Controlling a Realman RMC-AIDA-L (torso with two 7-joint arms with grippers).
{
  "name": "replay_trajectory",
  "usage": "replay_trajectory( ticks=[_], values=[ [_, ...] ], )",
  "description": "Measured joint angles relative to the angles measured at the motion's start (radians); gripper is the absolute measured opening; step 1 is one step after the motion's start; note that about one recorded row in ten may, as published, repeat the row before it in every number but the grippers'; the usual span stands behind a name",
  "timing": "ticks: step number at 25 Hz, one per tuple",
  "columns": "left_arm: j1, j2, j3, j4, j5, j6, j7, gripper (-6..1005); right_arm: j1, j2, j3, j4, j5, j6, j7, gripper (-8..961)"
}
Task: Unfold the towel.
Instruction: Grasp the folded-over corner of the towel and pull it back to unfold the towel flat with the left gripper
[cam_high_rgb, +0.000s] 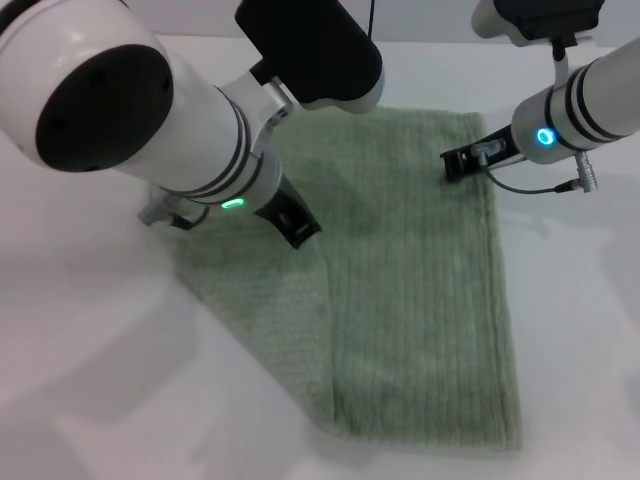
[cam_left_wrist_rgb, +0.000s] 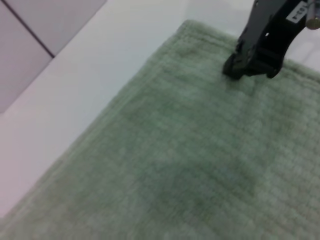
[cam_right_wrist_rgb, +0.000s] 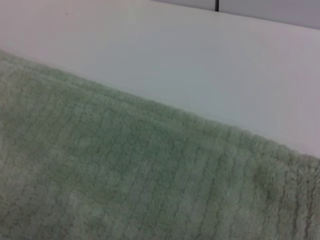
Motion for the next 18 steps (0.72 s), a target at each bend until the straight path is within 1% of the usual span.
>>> replay_trajectory(
  ticks=[3, 4, 8, 9, 13, 16, 18],
  values=[
    [0.004, 0.0, 0.0, -0.028, 0.023, -0.037, -0.003, 2, 0.0, 0.0, 0.0, 0.0, 0.0, 0.001, 0.001, 8],
    [0.007, 0.001, -0.007, -0.055, 0.032, -0.072, -0.004, 2, 0.0, 0.0, -0.001, 0.001, 0.0, 0.005, 0.002, 8],
    [0.011, 0.002, -0.015, -0.072, 0.033, -0.095, -0.004, 3, 0.0, 0.0, -0.007, 0.003, 0.0, 0.007, 0.006, 8],
    [0.023, 0.004, -0.029, -0.098, 0.034, -0.121, -0.003, 3, 0.0, 0.0, -0.01, 0.004, 0.0, 0.007, 0.006, 8],
    [0.028, 0.005, -0.04, -0.11, 0.035, -0.14, -0.003, 4, -0.001, 0.0, -0.01, 0.004, 0.0, 0.007, 0.007, 9],
    [0.03, 0.006, -0.07, -0.132, 0.036, -0.202, -0.003, 5, -0.002, 0.0, -0.01, 0.006, 0.0, 0.006, 0.007, 9],
    [0.03, 0.006, -0.07, -0.132, 0.036, -0.202, -0.003, 5, -0.002, 0.0, -0.01, 0.006, 0.0, 0.006, 0.007, 9]
  ],
)
